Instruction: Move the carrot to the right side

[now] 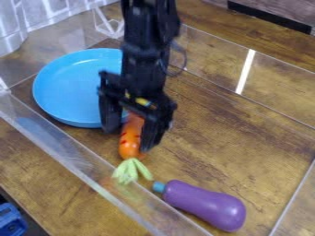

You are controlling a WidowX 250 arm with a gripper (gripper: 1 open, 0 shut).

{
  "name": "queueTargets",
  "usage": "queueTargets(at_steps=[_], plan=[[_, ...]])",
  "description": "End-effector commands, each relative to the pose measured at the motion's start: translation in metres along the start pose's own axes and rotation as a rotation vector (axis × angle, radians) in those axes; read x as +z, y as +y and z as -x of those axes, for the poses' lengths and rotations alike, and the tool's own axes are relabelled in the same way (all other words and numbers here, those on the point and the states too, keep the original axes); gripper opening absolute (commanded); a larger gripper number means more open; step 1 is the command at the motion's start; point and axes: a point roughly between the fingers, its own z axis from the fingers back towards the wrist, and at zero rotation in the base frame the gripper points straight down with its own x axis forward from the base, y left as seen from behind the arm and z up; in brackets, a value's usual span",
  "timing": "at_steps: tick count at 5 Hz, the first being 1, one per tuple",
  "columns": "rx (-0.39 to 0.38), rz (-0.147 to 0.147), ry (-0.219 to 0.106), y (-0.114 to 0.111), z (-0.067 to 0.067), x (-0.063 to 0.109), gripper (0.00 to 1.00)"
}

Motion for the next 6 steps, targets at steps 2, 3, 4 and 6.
queueTargets(at_steps=[2, 3, 4, 6], plan=[[0.013, -0.005, -0.062, 0.007, -0.004, -0.014, 1.00], [0.010, -0.003, -0.067, 0.016, -0.003, -0.013, 0.00], [-0.011, 0.005, -0.076, 0.018, 0.000, -0.012, 0.00], [-0.017, 0.020, -0.090, 0.024, 0.003, -0.007, 0.00]])
